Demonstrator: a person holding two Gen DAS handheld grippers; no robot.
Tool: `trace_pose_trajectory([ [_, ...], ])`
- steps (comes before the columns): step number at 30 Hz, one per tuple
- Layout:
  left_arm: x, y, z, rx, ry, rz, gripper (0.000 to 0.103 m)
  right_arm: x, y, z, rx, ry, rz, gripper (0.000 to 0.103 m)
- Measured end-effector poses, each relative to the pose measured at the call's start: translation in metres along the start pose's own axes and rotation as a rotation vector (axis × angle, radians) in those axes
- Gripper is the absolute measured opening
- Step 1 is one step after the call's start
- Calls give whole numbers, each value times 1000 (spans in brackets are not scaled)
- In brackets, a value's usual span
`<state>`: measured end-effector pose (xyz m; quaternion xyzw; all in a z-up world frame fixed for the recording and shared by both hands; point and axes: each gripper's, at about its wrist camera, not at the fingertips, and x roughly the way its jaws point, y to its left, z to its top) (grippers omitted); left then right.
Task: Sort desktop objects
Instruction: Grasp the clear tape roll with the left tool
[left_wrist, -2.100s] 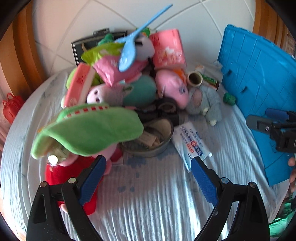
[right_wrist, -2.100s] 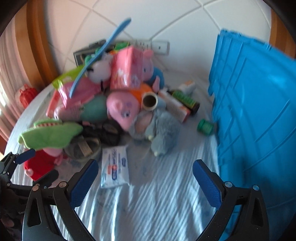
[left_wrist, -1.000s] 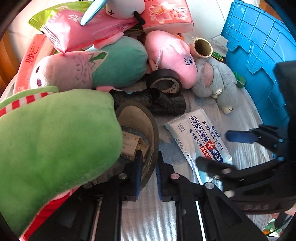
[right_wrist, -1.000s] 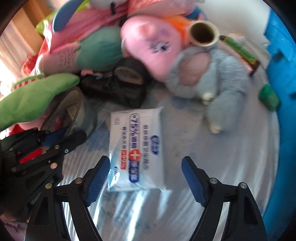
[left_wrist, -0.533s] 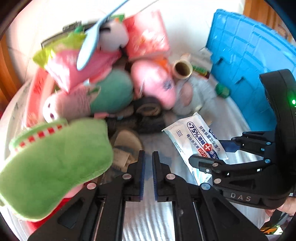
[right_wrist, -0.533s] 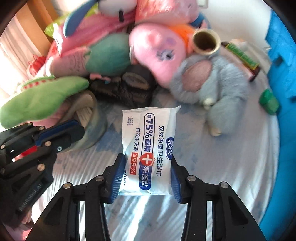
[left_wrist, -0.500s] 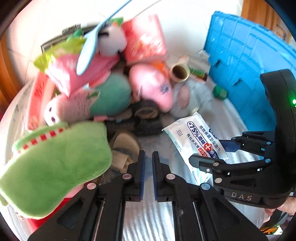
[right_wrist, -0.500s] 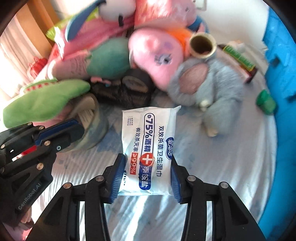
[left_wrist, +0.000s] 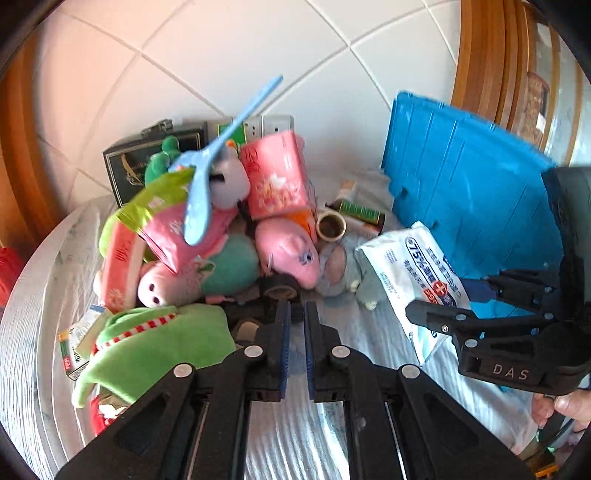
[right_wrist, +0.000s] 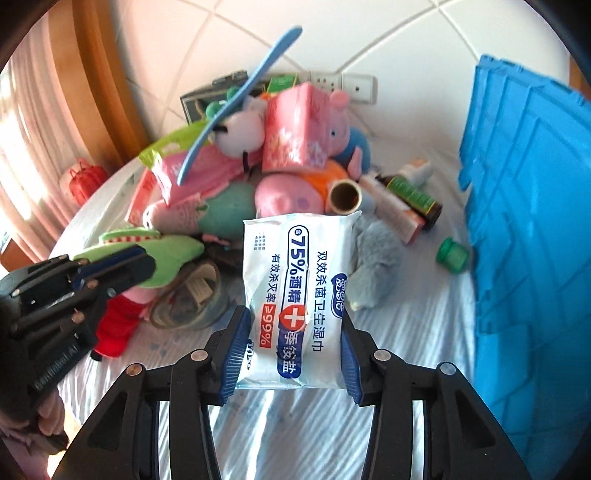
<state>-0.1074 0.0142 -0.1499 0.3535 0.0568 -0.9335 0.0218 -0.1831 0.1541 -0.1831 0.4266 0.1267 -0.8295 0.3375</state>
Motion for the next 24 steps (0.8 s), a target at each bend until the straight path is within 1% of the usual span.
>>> trace_pose_trajectory([
  [4, -19, 2, 0, -16, -29, -6, 7, -16, 0, -7, 8, -31, -1, 44],
  [6, -27, 2, -1, -13, -37, 17, 7, -22, -1, -8, 12, -44, 4, 44],
  [8, -28, 5, -4, -22, -21, 37, 7, -28, -4, -9, 12, -52, -2, 44],
  [10, -24, 11, -8, -42, 20, 64, 8, -29, -5, -12, 17, -47, -5, 44],
  [11, -18, 15, -13, -53, 52, 77, 10, -28, -6, -14, 19, -42, -3, 44],
  [13, -10, 22, -21, -71, 94, 96, 23, -25, -8, -17, 25, -27, 1, 44],
  [15, 1, 28, -31, -87, 131, 111, 53, -21, -9, -21, 28, -13, 3, 44],
  [16, 5, 30, -36, -93, 143, 116, 57, -17, -10, -23, 29, -1, 1, 44],
  [18, 16, 33, -44, -102, 165, 114, 59, -11, -13, -26, 30, 20, 1, 44],
  [20, 29, 34, -49, -106, 204, 107, 59, -6, -14, -29, 28, 37, 1, 44],
  [22, 41, 33, -54, -89, 238, 98, 59, 1, -16, -30, 28, 57, -2, 44],
  [24, 59, 31, -59, -67, 287, 108, 59, 8, -17, -29, 28, 71, 2, 44],
])
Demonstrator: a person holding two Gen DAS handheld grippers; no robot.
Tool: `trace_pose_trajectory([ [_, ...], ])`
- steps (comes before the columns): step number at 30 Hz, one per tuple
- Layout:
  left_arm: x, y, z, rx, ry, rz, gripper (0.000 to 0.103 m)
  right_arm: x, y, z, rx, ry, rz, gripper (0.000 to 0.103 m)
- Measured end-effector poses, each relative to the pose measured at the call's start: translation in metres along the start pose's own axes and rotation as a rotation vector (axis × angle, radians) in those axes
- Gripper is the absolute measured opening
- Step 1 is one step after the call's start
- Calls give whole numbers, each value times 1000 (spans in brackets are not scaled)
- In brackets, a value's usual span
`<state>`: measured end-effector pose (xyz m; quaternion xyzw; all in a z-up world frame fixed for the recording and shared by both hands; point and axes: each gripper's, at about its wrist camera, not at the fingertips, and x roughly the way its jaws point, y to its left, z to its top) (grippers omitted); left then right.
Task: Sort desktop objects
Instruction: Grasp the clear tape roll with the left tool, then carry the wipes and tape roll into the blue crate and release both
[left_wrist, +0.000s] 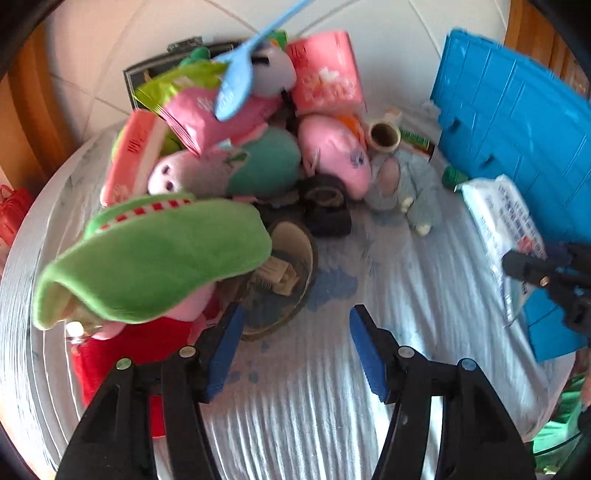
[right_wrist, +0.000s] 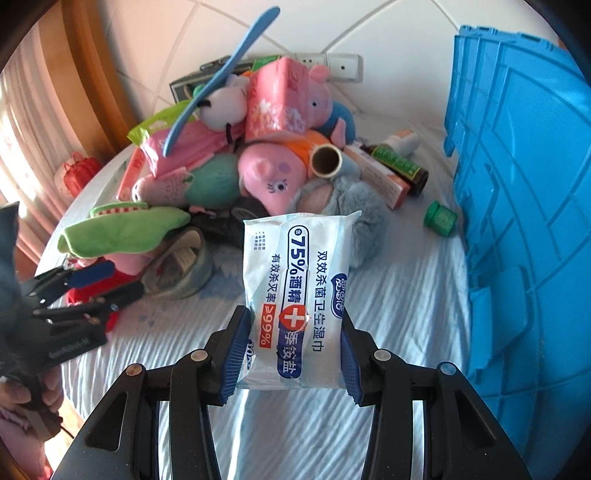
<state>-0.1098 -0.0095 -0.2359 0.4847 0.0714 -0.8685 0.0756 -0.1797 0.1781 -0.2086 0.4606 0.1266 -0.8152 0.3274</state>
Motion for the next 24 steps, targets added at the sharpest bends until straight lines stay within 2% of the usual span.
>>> trace_pose_trajectory([
  [4, 35, 4, 3, -8, 75, 34, 59, 16, -1, 5, -8, 27, 15, 44],
  [9, 63, 5, 17, 6, 118, 34, 59, 42, -3, 14, -12, 70, 31, 45],
  [12, 79, -1, 22, 21, 149, 17, 59, 61, -5, 20, -11, 102, 33, 45],
  [14, 84, -8, 21, 43, 154, -22, 57, 69, -7, 22, -9, 117, 34, 45],
  [15, 83, -10, 20, 52, 143, -22, 36, 72, -8, 23, -8, 123, 33, 45],
  [17, 77, -13, 18, 65, 130, -18, 19, 78, -9, 23, -6, 133, 29, 45],
  [21, 50, -11, 15, 35, 68, -47, 8, 77, -7, 24, -10, 130, 28, 45],
  [24, 23, -8, 12, -3, 23, -85, 8, 65, -2, 24, -18, 105, 26, 45],
])
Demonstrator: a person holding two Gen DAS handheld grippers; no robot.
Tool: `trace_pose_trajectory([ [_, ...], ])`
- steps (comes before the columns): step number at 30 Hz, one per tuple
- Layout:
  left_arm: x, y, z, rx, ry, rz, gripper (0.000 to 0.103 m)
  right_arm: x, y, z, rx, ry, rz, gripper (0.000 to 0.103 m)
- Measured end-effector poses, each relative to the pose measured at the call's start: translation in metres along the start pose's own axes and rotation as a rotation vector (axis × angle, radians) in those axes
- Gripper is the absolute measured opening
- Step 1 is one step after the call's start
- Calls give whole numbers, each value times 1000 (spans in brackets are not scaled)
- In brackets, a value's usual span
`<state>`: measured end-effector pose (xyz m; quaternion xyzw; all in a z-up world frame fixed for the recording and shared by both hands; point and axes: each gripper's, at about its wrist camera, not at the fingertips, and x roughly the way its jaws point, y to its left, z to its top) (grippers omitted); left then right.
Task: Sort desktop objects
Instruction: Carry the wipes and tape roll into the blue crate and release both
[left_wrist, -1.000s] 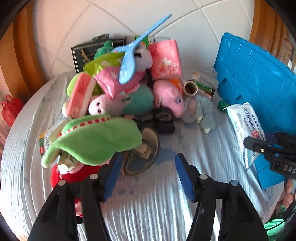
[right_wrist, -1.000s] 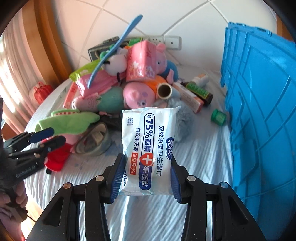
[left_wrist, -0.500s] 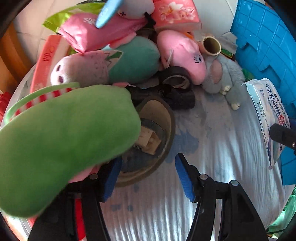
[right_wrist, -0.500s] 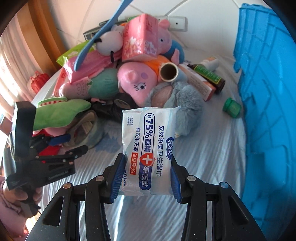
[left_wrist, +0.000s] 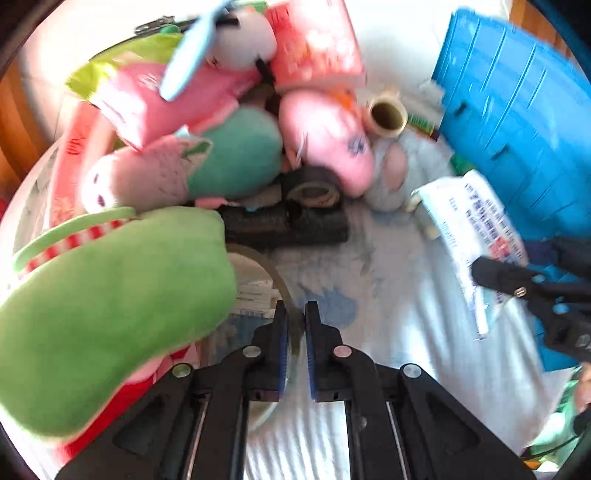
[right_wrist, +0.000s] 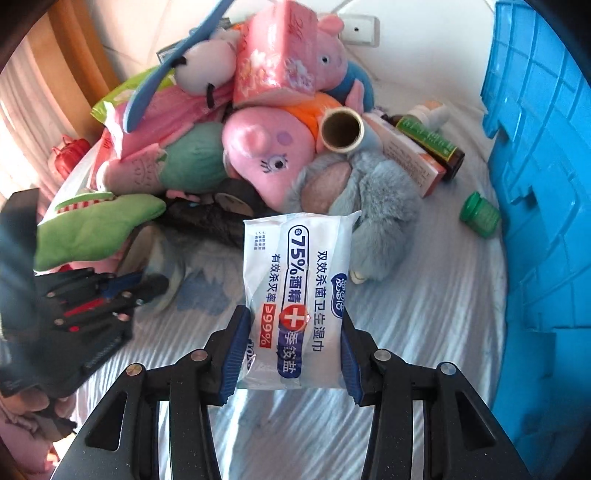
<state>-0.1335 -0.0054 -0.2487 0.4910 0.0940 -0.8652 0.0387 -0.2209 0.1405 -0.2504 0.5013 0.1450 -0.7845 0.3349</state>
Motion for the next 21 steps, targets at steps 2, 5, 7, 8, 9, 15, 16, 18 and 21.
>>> trace_pose_trajectory([
  [2, -22, -4, -2, 8, -48, -7, 8, -13, 5, -1, -10, -29, -2, 45],
  [5, -58, -14, 3, 38, -136, -23, 8, -38, 11, -4, -20, -81, -10, 45],
  [7, -82, -19, 8, 60, -196, -30, 8, -60, 15, -6, -26, -130, -12, 45],
  [8, -97, -26, 10, 75, -235, -36, 8, -71, 17, -6, -29, -154, -17, 44],
  [9, -106, -28, 15, 83, -260, -42, 8, -82, 20, -6, -32, -180, -20, 44],
  [15, -173, -69, 43, 140, -432, -88, 8, -169, 23, -7, -17, -385, -84, 45],
  [16, -185, -76, 46, 151, -458, -97, 8, -189, 21, -8, -10, -426, -100, 45],
  [18, -202, -93, 57, 179, -505, -112, 8, -218, 17, -9, 6, -487, -121, 45],
  [21, -225, -124, 69, 224, -559, -158, 8, -260, 5, -14, 36, -571, -162, 45],
])
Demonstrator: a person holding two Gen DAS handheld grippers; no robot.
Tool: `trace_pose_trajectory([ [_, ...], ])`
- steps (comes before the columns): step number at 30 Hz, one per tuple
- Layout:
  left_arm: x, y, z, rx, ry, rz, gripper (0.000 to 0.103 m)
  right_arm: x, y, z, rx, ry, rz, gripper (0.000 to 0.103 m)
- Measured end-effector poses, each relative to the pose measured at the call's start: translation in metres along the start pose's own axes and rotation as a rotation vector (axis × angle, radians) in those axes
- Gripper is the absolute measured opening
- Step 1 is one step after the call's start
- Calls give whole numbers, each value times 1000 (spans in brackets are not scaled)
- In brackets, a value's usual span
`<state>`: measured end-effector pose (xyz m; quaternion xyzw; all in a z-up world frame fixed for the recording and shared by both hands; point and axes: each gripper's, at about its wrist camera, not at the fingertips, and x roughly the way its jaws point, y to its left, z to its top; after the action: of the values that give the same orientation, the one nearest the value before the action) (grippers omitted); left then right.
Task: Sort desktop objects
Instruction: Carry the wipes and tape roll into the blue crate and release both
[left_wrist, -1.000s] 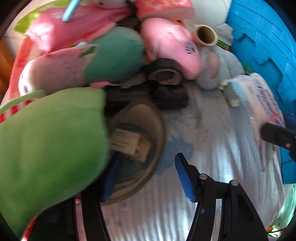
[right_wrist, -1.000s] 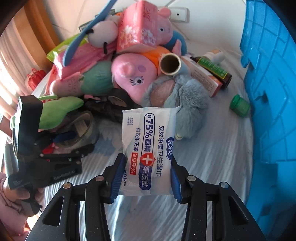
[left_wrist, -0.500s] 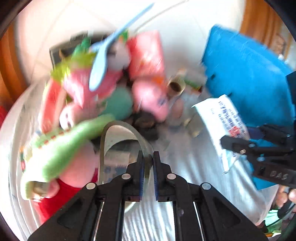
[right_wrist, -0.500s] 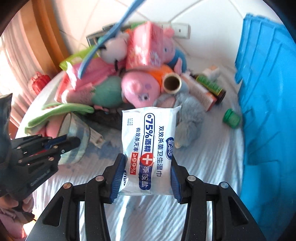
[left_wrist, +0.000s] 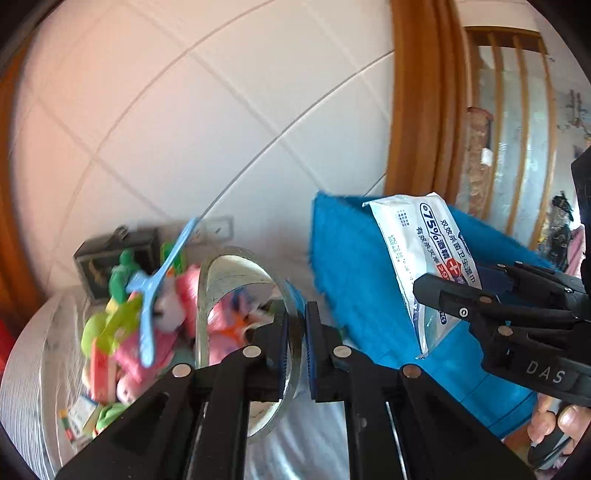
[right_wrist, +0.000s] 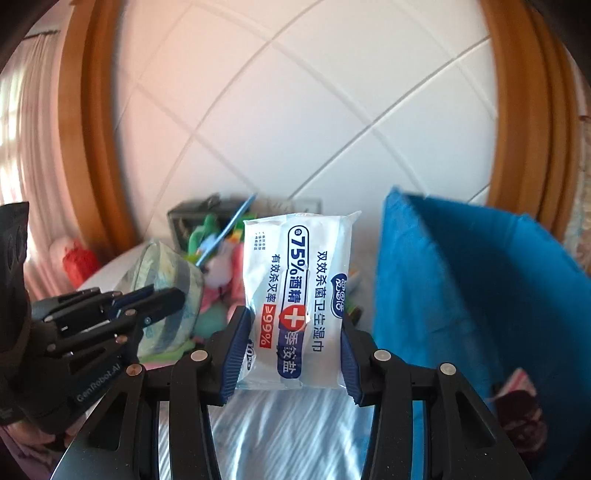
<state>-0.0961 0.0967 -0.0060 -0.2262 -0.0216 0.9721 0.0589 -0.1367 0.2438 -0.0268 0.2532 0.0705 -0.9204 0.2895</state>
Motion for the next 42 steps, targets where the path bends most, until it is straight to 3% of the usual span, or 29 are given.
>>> trace_pose_trajectory([
  [6, 2, -68, 41, 81, -63, -99, 8, -61, -53, 18, 41, -109, -154, 45],
  [13, 20, -172, 69, 165, -33, -204, 8, -96, -136, 9, 97, -93, -352, 44],
  [21, 76, -264, 61, 266, 188, -241, 8, -91, -215, -22, 146, 32, -447, 44],
  [29, 106, -294, 44, 315, 326, -223, 9, -80, -260, -50, 174, 138, -473, 45],
  [35, 111, -300, 39, 329, 357, -184, 28, -71, -274, -60, 158, 179, -490, 45],
  [39, 103, -303, 34, 352, 327, -169, 58, -70, -275, -61, 144, 195, -496, 46],
  [41, 100, -303, 33, 359, 311, -167, 59, -68, -283, -58, 137, 201, -513, 58],
  [42, 99, -302, 36, 360, 308, -167, 59, -68, -282, -58, 135, 202, -522, 73],
])
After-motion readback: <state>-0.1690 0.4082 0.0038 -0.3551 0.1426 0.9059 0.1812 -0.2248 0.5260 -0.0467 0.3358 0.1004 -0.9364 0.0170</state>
